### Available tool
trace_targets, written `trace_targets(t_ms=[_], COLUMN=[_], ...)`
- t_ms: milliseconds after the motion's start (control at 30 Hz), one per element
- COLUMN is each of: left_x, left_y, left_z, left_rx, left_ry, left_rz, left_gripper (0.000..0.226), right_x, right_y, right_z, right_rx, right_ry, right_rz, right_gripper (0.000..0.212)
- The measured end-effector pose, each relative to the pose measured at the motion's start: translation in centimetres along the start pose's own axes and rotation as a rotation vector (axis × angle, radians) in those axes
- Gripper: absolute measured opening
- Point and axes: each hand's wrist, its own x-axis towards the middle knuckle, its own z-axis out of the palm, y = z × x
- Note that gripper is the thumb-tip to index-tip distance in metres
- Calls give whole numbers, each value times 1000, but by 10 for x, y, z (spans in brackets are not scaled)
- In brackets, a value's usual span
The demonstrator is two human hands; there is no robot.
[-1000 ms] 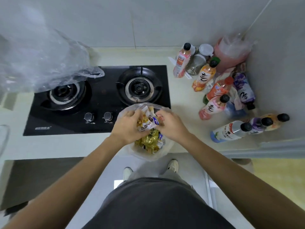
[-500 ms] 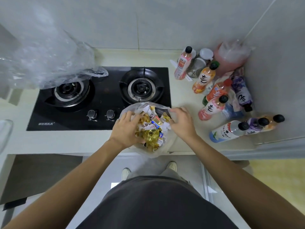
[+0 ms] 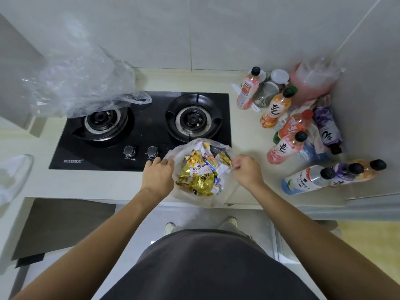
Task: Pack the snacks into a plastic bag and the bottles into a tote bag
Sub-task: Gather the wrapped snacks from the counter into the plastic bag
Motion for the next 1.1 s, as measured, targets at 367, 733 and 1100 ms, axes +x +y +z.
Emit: trace_targets(t_ms=[367, 733, 1100], left_x=[-7, 12, 20], left_y=[-18, 2, 23], left_z=[-30, -21, -25], left_rx=[-418, -76, -222], left_ry=[394, 77, 220], left_rz=[-91, 78, 209], left_gripper=[25, 33, 22], right_x=[-12, -8, -22], right_y=[-7, 6, 17], right_z=[-20, -4, -35], right_rx=[500, -254, 432], right_ry=[160, -130, 155], right_rz=[-49, -14, -238], right_gripper=[36, 27, 22])
